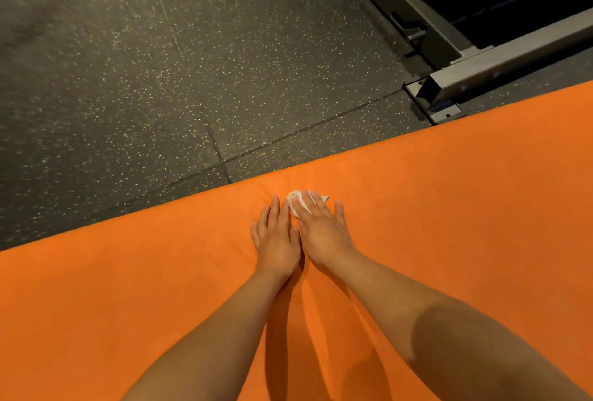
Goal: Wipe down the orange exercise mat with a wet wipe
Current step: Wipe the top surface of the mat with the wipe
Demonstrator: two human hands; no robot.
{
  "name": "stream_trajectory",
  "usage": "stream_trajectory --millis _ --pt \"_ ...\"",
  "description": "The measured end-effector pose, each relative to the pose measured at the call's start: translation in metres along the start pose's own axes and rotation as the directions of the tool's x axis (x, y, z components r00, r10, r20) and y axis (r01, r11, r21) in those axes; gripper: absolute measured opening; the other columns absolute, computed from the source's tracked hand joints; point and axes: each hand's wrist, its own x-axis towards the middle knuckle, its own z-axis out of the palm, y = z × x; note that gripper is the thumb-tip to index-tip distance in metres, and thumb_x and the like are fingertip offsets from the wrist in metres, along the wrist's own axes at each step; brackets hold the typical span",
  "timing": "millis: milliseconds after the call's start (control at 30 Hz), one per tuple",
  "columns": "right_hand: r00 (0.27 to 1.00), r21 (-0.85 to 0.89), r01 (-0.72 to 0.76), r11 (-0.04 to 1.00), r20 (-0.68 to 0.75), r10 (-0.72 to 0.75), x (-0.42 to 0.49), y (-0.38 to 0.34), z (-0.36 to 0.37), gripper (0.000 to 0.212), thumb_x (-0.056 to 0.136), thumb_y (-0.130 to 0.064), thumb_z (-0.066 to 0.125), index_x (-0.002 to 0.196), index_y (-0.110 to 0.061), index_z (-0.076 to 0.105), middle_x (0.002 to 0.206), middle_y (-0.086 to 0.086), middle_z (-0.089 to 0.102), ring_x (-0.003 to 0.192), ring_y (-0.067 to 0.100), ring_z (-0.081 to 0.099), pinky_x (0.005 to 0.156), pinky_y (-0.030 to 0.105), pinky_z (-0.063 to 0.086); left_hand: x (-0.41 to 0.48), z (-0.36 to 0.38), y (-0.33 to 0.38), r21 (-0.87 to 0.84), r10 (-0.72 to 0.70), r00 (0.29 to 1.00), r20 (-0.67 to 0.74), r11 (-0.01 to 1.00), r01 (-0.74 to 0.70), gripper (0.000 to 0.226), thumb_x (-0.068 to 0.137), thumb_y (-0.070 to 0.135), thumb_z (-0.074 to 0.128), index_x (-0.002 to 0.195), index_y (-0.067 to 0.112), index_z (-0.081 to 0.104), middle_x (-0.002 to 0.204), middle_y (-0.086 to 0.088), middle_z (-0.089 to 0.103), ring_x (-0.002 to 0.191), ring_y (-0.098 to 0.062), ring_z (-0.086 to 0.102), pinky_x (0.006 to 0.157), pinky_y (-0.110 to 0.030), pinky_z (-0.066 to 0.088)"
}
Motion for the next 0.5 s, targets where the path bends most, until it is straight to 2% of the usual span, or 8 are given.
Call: stream_trajectory --millis 100,200,367,500 --pt "1.000 0.005 0.016 1.000 0.021 -0.016 -0.033 -0.006 0.004 0.056 0.108 -0.029 0.028 0.161 -0.037 0.013 0.170 -0.011 0.002 0.155 0.009 -0.008 0.122 0.055 -0.008 -0.040 0.013 -0.006 -0.067 -0.015 0.996 -0.086 0.998 0.009 0.054 0.102 0.029 0.034 0.156 0.022 0.031 0.167 0.000 0.016 0.154 -0.021 0.007 0.122 -0.038 0.000" --pt "0.998 0.008 0.012 1.000 0.054 -0.013 -0.069 -0.009 0.012 0.053 0.109 -0.031 0.026 0.161 -0.038 0.012 0.170 -0.011 -0.001 0.155 0.008 -0.011 0.122 0.054 -0.010 -0.076 0.025 -0.011 -0.058 -0.017 0.993 -0.117 0.998 0.010 0.060 0.098 0.041 0.023 0.153 0.020 0.041 0.163 -0.003 0.027 0.152 -0.026 0.016 0.123 -0.043 0.009" --pt "0.994 -0.010 0.001 1.000 0.110 0.000 -0.132 -0.015 0.028 0.052 0.110 -0.037 0.022 0.161 -0.038 0.012 0.170 -0.009 -0.004 0.155 0.011 -0.013 0.122 0.054 -0.012 -0.142 0.034 -0.016 -0.048 -0.051 0.994 -0.091 0.998 0.047 0.070 0.094 0.049 0.016 0.153 0.020 0.039 0.164 -0.002 0.026 0.151 -0.026 0.017 0.122 -0.039 0.008" --pt "0.984 -0.030 -0.009 1.000 0.180 0.015 -0.187 -0.022 0.037 0.051 0.110 -0.038 0.018 0.161 -0.038 0.011 0.170 -0.008 -0.005 0.155 0.011 -0.013 0.122 0.054 -0.012 -0.200 0.042 -0.014 -0.017 -0.112 0.994 -0.012 0.994 0.112 0.061 0.100 0.045 0.020 0.157 0.026 0.032 0.166 0.003 0.017 0.152 -0.023 0.011 0.123 -0.038 0.007"
